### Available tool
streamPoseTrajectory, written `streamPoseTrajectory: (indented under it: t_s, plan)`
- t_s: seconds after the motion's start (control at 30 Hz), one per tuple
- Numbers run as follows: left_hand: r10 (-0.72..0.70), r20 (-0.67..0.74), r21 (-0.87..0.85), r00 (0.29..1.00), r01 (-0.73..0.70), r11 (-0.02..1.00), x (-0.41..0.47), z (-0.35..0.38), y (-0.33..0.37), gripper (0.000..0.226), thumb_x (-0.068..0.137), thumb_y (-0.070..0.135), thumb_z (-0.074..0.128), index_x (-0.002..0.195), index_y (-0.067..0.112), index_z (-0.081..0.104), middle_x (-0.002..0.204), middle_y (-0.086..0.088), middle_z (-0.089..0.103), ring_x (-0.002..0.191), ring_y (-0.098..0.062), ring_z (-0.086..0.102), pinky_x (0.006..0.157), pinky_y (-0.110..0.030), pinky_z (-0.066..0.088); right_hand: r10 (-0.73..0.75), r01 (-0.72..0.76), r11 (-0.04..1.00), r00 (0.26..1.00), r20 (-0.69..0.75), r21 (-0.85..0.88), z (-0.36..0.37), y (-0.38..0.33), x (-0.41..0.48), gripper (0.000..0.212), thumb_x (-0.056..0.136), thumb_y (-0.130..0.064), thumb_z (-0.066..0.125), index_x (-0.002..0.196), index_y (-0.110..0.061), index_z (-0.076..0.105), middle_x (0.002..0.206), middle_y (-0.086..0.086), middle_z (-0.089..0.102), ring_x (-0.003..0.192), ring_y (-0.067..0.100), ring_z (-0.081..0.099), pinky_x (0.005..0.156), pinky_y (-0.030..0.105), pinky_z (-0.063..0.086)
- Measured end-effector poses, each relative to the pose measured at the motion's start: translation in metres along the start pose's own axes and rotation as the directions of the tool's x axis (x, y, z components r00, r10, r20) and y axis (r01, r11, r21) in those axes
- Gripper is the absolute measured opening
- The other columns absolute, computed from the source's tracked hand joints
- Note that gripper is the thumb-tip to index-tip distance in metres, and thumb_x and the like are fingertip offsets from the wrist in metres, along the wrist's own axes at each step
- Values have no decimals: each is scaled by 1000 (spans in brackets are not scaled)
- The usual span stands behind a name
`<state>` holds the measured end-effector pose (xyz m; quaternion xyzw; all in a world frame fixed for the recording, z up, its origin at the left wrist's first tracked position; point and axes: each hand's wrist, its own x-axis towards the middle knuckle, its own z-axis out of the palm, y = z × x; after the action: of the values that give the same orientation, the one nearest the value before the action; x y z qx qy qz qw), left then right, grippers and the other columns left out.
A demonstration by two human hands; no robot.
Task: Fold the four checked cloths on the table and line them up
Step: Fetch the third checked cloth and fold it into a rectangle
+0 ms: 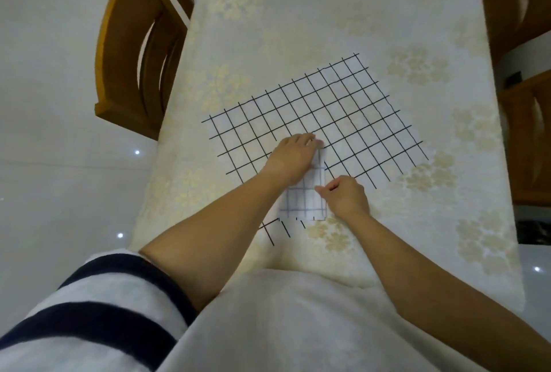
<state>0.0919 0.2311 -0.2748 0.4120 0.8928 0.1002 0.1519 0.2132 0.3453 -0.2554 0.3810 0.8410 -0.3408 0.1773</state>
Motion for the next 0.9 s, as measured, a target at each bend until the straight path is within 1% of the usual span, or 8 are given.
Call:
streamPoseTrajectory:
  t_s: [0.1,0.23,0.33,0.43,0.57,0.73,0.83,0.9]
  plan:
    - [-2,58,51,998,-1,999,20,-8,3,66,95,19,66,152,17,34,143,-10,48,129,-30,48,106,-41,39,-1,1,1000,1000,-3,-16,-1,-1,1,31,87,-40,73,86,-10,69,85,8,71,80,26,67,72,35,56]
    - [-31,97,79,995,23,997,40,-17,4,51,95,29,66,141,16,47,132,-10,52,123,-28,47,102,-39,38,-9,10,1000,999,32,-13,-2,2,4,23,85,-39,75,82,-20,62,81,-3,66,81,20,64,74,34,55]
    - [-53,140,15,989,52,999,45,-25,4,38,97,37,61,131,19,58,128,-8,53,122,-27,46,101,-39,38,-50,47,998,997,64,42,-6,7,5,22,84,-34,77,82,-18,61,76,-4,63,79,19,64,71,30,54]
    - [-29,162,-117,986,48,992,43,-37,-2,26,99,35,60,119,19,63,119,-5,54,111,-24,50,90,-36,43,-133,126,988,988,74,91,-17,19,5,20,83,-35,78,86,-20,64,84,-5,66,79,12,64,65,22,48]
    - [-50,223,-362,974,130,923,30,-49,-10,23,99,35,61,107,14,68,103,-6,67,92,-21,59,78,-35,48,-179,150,969,974,140,195,-39,24,8,24,83,-40,77,94,-22,66,83,-5,71,82,7,66,73,22,49]
    - [-206,189,-554,960,277,785,-2,-42,-20,26,95,39,66,93,15,75,73,8,63,70,-8,58,60,-23,40,-203,181,974,963,179,134,-58,26,21,24,88,-45,70,76,-24,72,76,-8,71,76,11,66,65,24,47]
    - [-279,232,-622,932,363,694,-22,-27,-22,25,98,36,64,88,15,73,76,1,71,66,-15,68,62,-29,55,-199,186,974,975,95,132,-69,31,35,25,87,-46,71,76,-23,72,84,-7,72,86,13,66,76,32,52]
    - [-319,237,-633,918,395,666,-31,-18,-17,24,100,32,61,89,14,72,75,-1,70,68,-19,69,67,-33,58,-212,200,969,975,69,142,-70,32,42,21,87,-40,73,78,-21,72,88,-10,72,93,9,63,80,30,47]
